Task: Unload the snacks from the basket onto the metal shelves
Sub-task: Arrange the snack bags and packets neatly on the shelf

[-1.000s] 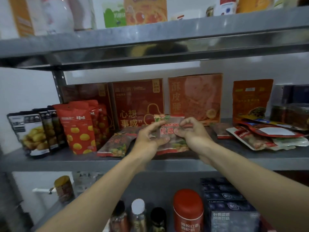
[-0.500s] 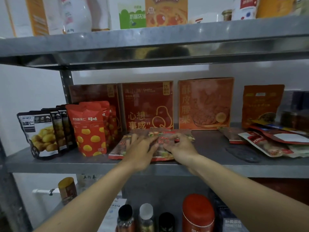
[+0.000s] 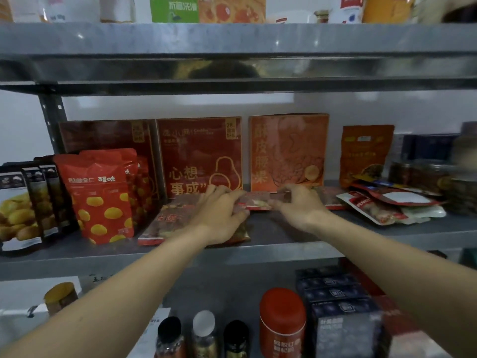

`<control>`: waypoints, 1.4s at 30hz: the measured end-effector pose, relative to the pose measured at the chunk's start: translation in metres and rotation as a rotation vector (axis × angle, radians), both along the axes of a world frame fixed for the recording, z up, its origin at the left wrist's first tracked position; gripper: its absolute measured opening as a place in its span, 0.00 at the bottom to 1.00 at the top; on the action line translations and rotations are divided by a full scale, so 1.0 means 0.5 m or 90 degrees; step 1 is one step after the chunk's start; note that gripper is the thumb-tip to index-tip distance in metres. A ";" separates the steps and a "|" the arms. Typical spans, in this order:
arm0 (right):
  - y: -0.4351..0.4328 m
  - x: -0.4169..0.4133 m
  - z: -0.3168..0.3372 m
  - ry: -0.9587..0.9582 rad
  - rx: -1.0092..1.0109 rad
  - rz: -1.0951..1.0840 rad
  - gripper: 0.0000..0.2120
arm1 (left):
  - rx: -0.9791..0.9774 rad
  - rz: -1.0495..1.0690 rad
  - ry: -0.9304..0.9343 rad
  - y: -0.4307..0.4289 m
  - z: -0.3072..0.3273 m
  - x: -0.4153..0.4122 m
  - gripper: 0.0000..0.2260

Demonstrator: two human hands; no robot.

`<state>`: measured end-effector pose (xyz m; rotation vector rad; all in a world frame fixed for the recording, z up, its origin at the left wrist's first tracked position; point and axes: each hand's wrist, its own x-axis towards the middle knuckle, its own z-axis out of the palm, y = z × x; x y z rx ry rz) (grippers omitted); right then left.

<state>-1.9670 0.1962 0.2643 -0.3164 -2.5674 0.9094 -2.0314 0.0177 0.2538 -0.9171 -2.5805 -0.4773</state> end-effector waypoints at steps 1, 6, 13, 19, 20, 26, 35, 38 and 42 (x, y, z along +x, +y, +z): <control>0.022 0.006 0.001 -0.008 0.002 -0.017 0.27 | 0.028 -0.023 -0.024 0.025 0.004 0.002 0.22; 0.143 0.030 -0.003 -0.064 0.024 -0.070 0.25 | 0.188 -0.123 -0.211 0.180 0.004 0.005 0.22; 0.301 0.024 -0.023 -0.039 0.025 -0.099 0.11 | 0.310 -0.128 -0.338 0.389 -0.008 -0.032 0.19; 0.367 -0.020 -0.045 -0.049 0.046 -0.102 0.18 | 0.388 -0.116 -0.431 0.509 -0.030 -0.061 0.17; 0.371 -0.030 -0.047 -0.051 0.053 -0.099 0.16 | 0.391 -0.116 -0.441 0.520 -0.034 -0.064 0.18; 0.377 -0.051 -0.052 -0.057 0.066 -0.050 0.18 | 0.473 -0.117 -0.439 0.533 -0.045 -0.066 0.16; 0.281 -0.010 -0.031 0.124 0.005 0.016 0.26 | 0.522 -0.077 -0.325 0.419 -0.017 -0.033 0.12; 0.224 0.012 -0.020 0.144 0.004 0.022 0.26 | 0.525 -0.083 -0.281 0.357 -0.006 -0.007 0.11; 0.136 0.038 -0.016 0.128 -0.026 0.025 0.24 | 0.487 -0.081 -0.247 0.267 -0.015 0.020 0.12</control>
